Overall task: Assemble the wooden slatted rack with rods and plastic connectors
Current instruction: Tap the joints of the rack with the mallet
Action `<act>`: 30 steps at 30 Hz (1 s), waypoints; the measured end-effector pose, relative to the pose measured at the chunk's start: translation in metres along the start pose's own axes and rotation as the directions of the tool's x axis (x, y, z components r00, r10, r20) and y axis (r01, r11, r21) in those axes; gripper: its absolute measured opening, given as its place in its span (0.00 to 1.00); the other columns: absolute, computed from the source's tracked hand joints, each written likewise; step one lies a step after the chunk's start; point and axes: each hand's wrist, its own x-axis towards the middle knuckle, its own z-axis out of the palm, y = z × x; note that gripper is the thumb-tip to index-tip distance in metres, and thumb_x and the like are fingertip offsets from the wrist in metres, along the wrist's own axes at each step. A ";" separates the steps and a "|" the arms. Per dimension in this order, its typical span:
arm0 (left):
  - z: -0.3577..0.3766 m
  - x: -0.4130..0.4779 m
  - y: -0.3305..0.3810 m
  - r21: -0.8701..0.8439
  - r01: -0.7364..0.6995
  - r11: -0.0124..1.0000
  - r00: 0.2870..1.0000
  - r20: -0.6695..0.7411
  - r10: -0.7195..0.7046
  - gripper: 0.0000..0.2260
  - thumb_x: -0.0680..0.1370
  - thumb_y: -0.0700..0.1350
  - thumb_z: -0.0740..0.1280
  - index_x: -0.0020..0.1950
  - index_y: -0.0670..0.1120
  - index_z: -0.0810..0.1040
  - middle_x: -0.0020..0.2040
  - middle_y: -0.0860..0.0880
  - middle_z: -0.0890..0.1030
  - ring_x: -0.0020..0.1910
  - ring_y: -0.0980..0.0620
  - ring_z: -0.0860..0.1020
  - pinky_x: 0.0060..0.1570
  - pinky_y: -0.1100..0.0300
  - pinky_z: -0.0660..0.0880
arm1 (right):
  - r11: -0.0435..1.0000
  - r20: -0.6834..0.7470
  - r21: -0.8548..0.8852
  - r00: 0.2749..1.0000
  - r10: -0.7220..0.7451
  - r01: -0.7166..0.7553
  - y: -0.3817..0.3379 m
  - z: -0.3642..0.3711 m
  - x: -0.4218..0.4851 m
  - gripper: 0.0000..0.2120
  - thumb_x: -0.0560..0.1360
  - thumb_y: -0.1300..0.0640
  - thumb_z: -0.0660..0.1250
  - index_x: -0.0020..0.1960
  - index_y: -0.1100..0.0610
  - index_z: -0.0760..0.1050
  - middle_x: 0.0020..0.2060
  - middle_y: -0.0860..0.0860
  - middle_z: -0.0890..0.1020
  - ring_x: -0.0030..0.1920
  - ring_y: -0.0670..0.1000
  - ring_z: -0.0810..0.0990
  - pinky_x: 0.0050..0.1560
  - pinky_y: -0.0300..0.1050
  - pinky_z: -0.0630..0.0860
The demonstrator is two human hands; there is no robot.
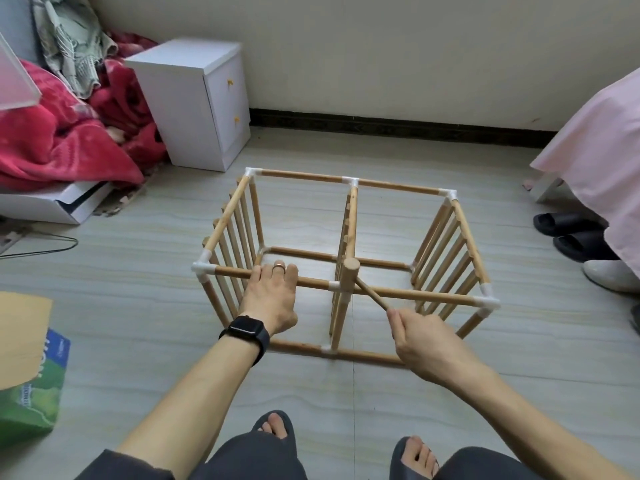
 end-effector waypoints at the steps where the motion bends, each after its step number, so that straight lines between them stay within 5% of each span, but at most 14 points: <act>1: 0.000 0.000 0.001 0.004 -0.002 1.000 1.000 0.003 0.002 0.20 0.75 0.44 0.64 0.65 0.47 0.63 0.61 0.44 0.71 0.58 0.45 0.70 0.65 0.48 0.67 | 0.999 0.004 -0.040 1.000 0.011 -0.011 0.001 -0.001 0.002 0.18 0.86 0.44 0.48 0.42 0.48 0.69 0.33 0.48 0.78 0.32 0.47 0.76 0.30 0.42 0.66; 8: -0.006 0.008 0.013 0.072 -0.016 0.997 1.000 0.025 0.014 0.19 0.77 0.44 0.61 0.67 0.44 0.63 0.60 0.44 0.71 0.57 0.46 0.71 0.62 0.48 0.68 | 0.970 -0.370 0.212 0.929 -0.028 0.114 0.005 0.006 0.030 0.18 0.84 0.45 0.50 0.40 0.51 0.67 0.33 0.49 0.75 0.34 0.49 0.74 0.33 0.44 0.68; 12: -0.010 0.015 0.039 0.021 -0.027 0.999 0.998 0.060 0.025 0.20 0.77 0.44 0.61 0.69 0.44 0.63 0.62 0.44 0.70 0.59 0.45 0.69 0.63 0.46 0.65 | 0.968 -0.406 0.245 0.913 0.048 0.058 0.015 0.026 0.072 0.19 0.85 0.46 0.48 0.39 0.50 0.67 0.35 0.48 0.73 0.39 0.52 0.73 0.47 0.53 0.73; 15: -0.014 0.020 0.055 -0.032 -0.047 0.998 0.992 0.113 0.050 0.21 0.77 0.45 0.62 0.68 0.45 0.63 0.62 0.44 0.69 0.59 0.44 0.69 0.62 0.44 0.64 | 0.978 -0.423 0.205 0.904 0.063 0.028 0.020 0.040 0.088 0.21 0.86 0.47 0.46 0.40 0.50 0.69 0.35 0.45 0.75 0.43 0.50 0.74 0.66 0.53 0.62; 21: -0.032 0.011 0.046 -0.373 -0.121 0.920 0.981 0.096 0.168 0.28 0.77 0.47 0.65 0.75 0.55 0.60 0.75 0.48 0.63 0.76 0.46 0.59 0.75 0.44 0.57 | 0.996 -0.559 0.086 0.829 0.030 0.022 0.048 0.042 0.089 0.21 0.84 0.45 0.45 0.37 0.47 0.65 0.31 0.43 0.71 0.38 0.51 0.72 0.53 0.48 0.60; 24: -0.028 -0.010 0.004 -0.505 -0.097 0.858 0.980 -0.198 -0.006 0.32 0.75 0.52 0.68 0.76 0.56 0.58 0.77 0.51 0.59 0.76 0.49 0.57 0.76 0.44 0.58 | 0.998 -0.550 0.070 0.834 0.036 0.004 0.057 0.038 0.091 0.20 0.84 0.45 0.45 0.37 0.48 0.64 0.30 0.44 0.71 0.37 0.52 0.71 0.51 0.48 0.57; 26: -0.011 -0.030 -0.027 -0.651 0.019 0.759 0.919 -0.287 -0.269 0.36 0.72 0.57 0.69 0.76 0.52 0.58 0.75 0.50 0.61 0.72 0.48 0.63 0.70 0.46 0.64 | 0.997 -0.534 0.078 0.844 0.040 0.003 0.062 0.037 0.089 0.20 0.83 0.44 0.45 0.36 0.48 0.64 0.31 0.45 0.72 0.38 0.53 0.71 0.53 0.50 0.60; 28: 0.011 -0.049 -0.050 -0.785 0.206 0.585 0.877 -0.117 -0.466 0.42 0.70 0.59 0.73 0.77 0.49 0.56 0.74 0.47 0.62 0.71 0.46 0.64 0.69 0.45 0.66 | 0.993 -0.522 0.120 0.851 0.054 0.010 0.060 0.033 0.085 0.20 0.83 0.43 0.46 0.36 0.48 0.65 0.32 0.46 0.72 0.39 0.54 0.72 0.55 0.55 0.65; 30: 0.034 -0.061 -0.060 -0.835 0.346 0.428 0.884 0.137 -0.448 0.41 0.73 0.55 0.76 0.78 0.48 0.58 0.76 0.46 0.64 0.75 0.46 0.64 0.72 0.45 0.66 | 0.986 -0.528 0.160 0.848 0.040 0.054 0.049 0.028 0.078 0.21 0.83 0.43 0.46 0.37 0.49 0.67 0.33 0.47 0.72 0.39 0.53 0.71 0.49 0.56 0.70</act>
